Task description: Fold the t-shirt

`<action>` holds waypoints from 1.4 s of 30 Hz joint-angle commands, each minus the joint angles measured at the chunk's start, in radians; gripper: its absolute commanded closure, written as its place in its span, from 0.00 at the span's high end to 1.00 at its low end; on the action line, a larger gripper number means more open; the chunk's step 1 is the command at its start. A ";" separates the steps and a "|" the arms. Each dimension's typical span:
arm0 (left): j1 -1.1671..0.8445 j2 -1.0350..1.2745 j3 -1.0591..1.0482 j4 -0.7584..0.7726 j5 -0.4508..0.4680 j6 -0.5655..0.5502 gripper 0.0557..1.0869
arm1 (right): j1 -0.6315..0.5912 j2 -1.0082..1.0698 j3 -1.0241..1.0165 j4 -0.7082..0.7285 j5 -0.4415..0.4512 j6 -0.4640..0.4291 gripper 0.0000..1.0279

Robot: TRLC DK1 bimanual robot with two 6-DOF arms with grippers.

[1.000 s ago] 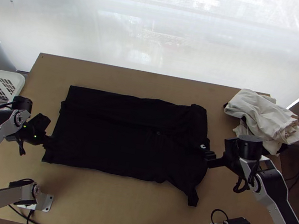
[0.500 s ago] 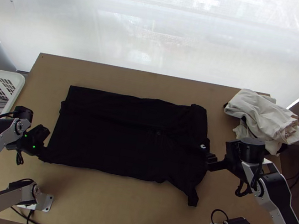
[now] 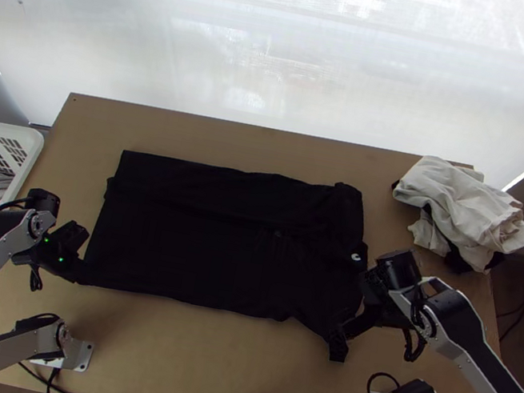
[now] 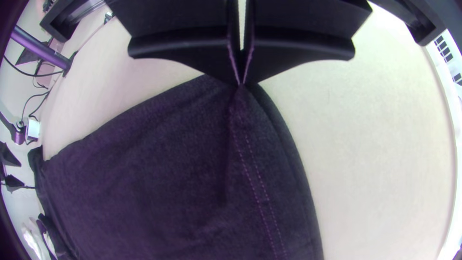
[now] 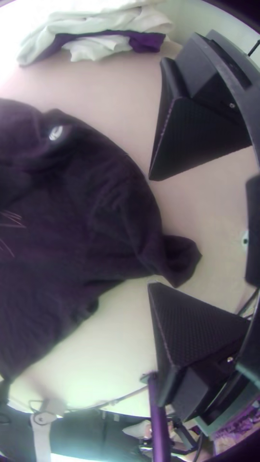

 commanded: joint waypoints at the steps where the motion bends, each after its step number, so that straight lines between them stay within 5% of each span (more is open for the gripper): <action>1: -0.004 -0.006 -0.002 0.015 0.004 -0.012 0.03 | 0.107 0.083 0.002 -0.153 -0.046 -0.011 0.95; 10: -0.007 -0.008 0.004 0.024 0.002 -0.016 0.03 | 0.147 0.163 0.015 -0.207 -0.061 -0.011 0.83; 19: -0.022 0.001 0.021 0.029 0.002 -0.021 0.03 | 0.208 0.301 0.010 -0.162 -0.064 0.000 0.82; 26: -0.019 0.001 0.009 0.032 0.002 -0.021 0.03 | 0.216 0.324 -0.013 -0.098 -0.075 0.004 0.47; 31: -0.019 -0.002 0.009 0.032 0.002 -0.019 0.03 | 0.185 0.309 -0.042 -0.052 -0.073 -0.002 0.04; 42: -0.010 -0.005 0.064 0.024 0.002 -0.015 0.03 | 0.037 0.248 0.010 -0.049 -0.072 -0.043 0.03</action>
